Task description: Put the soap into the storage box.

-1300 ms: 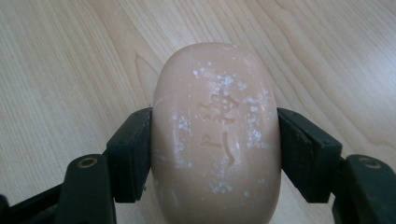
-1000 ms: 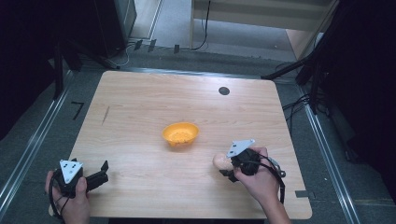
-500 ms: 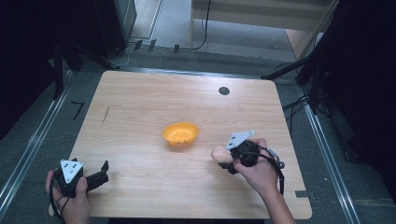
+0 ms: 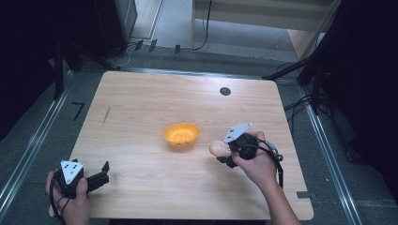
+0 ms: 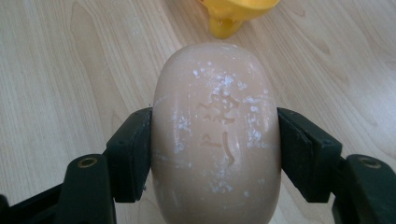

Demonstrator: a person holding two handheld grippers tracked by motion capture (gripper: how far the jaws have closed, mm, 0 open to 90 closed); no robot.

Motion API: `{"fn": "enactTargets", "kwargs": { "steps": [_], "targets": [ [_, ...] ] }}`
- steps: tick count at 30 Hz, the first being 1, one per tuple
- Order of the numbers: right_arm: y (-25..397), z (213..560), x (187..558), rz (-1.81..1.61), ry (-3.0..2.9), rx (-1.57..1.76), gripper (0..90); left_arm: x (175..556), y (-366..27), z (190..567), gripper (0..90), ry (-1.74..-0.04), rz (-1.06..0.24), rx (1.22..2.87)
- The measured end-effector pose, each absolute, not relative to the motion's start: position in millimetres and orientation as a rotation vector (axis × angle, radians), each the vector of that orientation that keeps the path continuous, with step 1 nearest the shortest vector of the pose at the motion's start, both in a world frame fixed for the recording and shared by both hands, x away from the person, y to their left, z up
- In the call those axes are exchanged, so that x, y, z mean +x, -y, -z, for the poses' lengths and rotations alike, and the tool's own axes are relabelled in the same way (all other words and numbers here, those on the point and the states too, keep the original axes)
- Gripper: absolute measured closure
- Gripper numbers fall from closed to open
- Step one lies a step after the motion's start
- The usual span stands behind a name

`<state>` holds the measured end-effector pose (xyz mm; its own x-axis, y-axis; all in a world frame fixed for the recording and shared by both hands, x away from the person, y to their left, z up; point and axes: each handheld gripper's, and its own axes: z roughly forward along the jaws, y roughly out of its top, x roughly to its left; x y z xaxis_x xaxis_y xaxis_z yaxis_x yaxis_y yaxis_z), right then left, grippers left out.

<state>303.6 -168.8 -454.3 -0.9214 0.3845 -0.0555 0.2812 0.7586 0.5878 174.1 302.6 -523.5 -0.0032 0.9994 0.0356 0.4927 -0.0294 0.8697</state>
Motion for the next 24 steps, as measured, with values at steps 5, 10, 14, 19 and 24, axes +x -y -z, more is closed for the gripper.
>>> {"fn": "enactTargets", "kwargs": {
  "steps": [5, 10, 14, 19, 24],
  "targets": [
    [164, 452, 309, -0.878, -2.798, 0.513, 33.3, 174, -302, 524, 0.0, -1.57, -0.957, 1.6],
    [160, 450, 315, -0.897, -2.805, 0.489, 33.4, 175, -302, 524, 0.0, -1.571, -0.955, 1.606],
    [156, 448, 320, -0.892, -2.816, 0.471, 33.4, 175, -302, 524, 0.0, -1.571, -0.958, 1.606],
    [150, 444, 324, -0.899, -2.844, 0.425, 33.4, 175, -302, 524, 0.0, -1.57, -0.956, 1.606],
    [144, 441, 329, -0.905, -2.852, 0.351, 33.3, 175, -301, 524, 0.0, -1.566, -0.957, 1.608]
  ]
}}
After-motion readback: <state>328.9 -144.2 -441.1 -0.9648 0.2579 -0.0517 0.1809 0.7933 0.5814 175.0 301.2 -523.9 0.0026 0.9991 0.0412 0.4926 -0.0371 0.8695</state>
